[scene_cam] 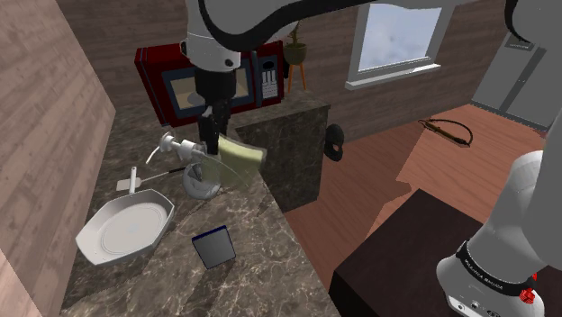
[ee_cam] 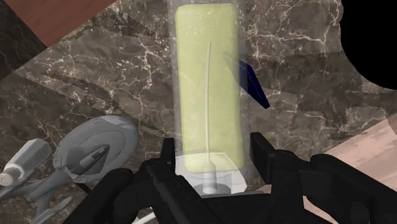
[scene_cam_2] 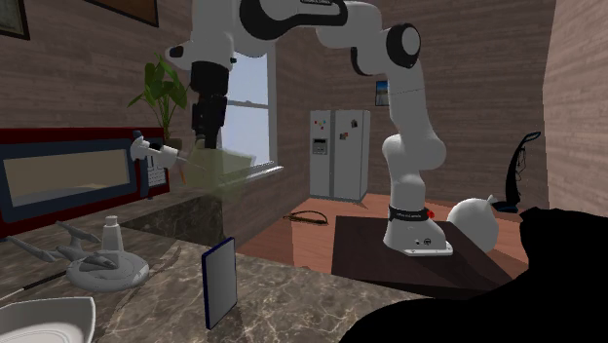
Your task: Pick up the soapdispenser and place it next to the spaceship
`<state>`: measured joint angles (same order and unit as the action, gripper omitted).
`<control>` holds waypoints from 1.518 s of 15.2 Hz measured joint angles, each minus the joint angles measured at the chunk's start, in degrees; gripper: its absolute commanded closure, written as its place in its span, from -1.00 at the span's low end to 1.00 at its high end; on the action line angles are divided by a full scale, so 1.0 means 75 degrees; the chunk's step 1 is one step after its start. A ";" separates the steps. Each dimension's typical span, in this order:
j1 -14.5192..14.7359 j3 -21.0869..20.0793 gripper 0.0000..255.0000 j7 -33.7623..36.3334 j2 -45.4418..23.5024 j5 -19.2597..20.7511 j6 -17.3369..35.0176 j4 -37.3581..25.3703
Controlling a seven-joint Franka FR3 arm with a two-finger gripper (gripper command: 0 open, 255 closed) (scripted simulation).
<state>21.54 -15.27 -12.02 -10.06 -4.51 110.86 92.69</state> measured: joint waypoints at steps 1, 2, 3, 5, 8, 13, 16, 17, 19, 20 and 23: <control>0.0049 -0.0003 1.00 0.0054 -0.0350 0.0100 -0.0021 -0.0362; 0.0096 -0.0004 1.00 0.0106 -0.0626 0.0179 -0.0033 -0.0646; 0.0135 0.0005 1.00 0.0127 -0.0905 0.0253 0.0007 -0.0882; 0.0259 0.0021 1.00 0.0220 -0.1516 0.0417 0.0069 -0.1423; 0.0490 0.0088 1.00 0.0323 -0.2663 0.0678 -0.0119 -0.2739; 0.0506 0.0110 1.00 0.0311 -0.2868 0.0714 0.0325 -0.2499; 0.0498 0.0118 1.00 0.0294 -0.2920 0.0719 0.0608 -0.2267; 0.0496 0.0121 1.00 0.0288 -0.2942 0.0722 0.0670 -0.2225; 0.0480 0.0127 1.00 0.0267 -0.2964 0.0722 0.0867 -0.2048; 0.0481 0.0130 1.00 0.0267 -0.2990 0.0726 0.0966 -0.1976; 0.0484 0.0139 1.00 0.0258 -0.3071 0.0738 0.1224 -0.1797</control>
<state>25.17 -14.23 -10.08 -33.10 1.02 120.04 79.21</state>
